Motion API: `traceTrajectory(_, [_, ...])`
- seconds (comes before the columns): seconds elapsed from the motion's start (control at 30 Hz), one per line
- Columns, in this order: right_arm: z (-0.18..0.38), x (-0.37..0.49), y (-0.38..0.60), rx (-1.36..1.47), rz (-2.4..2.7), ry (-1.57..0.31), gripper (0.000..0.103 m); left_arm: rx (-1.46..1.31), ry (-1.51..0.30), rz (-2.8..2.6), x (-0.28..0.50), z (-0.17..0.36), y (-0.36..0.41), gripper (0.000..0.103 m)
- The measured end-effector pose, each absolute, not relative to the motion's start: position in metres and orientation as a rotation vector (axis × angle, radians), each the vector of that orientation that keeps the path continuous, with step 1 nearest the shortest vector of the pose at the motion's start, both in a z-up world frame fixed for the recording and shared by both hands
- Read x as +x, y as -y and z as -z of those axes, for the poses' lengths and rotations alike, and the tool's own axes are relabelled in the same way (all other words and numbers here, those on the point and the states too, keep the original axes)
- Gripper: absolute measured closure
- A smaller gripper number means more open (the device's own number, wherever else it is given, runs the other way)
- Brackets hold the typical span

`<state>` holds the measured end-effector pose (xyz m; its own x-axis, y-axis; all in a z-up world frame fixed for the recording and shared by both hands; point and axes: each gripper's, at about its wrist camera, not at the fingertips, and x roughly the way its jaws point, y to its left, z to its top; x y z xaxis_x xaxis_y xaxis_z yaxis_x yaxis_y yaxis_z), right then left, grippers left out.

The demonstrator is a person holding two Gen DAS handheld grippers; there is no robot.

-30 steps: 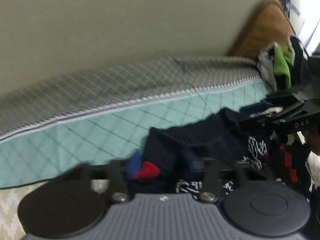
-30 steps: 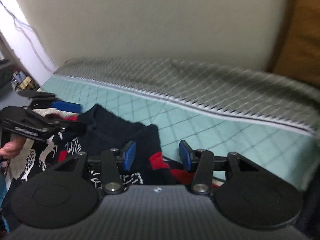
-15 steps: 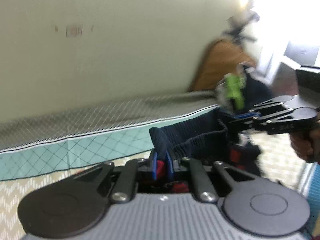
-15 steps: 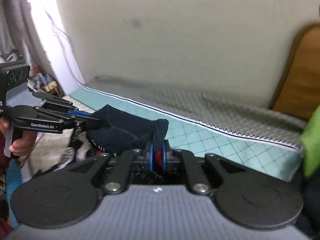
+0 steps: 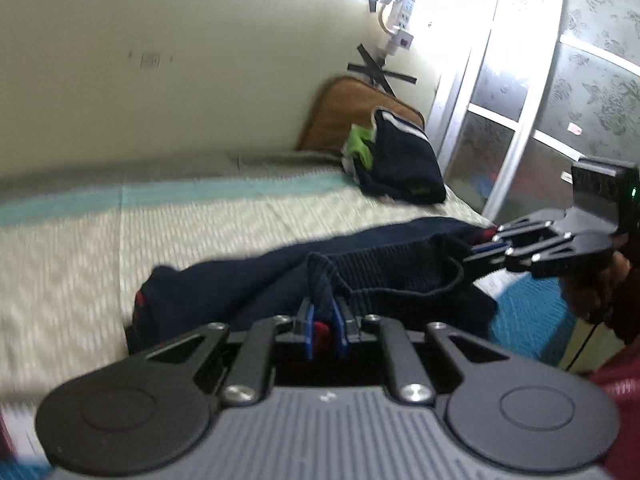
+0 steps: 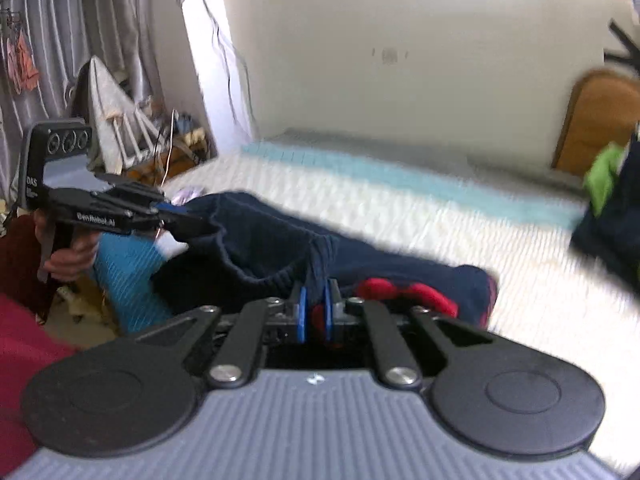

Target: Fold small clothes

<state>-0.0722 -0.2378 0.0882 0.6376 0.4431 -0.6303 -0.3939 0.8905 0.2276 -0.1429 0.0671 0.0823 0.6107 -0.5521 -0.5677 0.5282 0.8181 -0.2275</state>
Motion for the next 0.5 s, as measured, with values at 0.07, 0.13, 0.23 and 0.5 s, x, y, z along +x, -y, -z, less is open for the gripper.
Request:
traceTrajectory(0.07, [-0.076, -0.084, 0.234, 0.097, -0.457, -0.762, 0.091, -0.063, -0.698, 0.618, -0.154, -0.070, -0.067, 0.093])
traceTrajectory(0.13, [-0.060, -0.089, 0.232, 0.112, -0.416, -0.779, 0.091, -0.075, -0.736, 0.610, -0.155, -0.056, -0.064, 0.092])
traceTrajectory(0.23, [-0.036, -0.087, 0.231, 0.110, -0.360, -0.806, 0.087, -0.042, -0.801, 0.563, -0.153, -0.040, -0.061, 0.087])
traceTrajectory(0.5, [-0.078, -0.121, 0.254, 0.174, -0.485, -0.737, 0.062, -0.100, -0.596, 0.537, -0.181, -0.091, -0.121, 0.061])
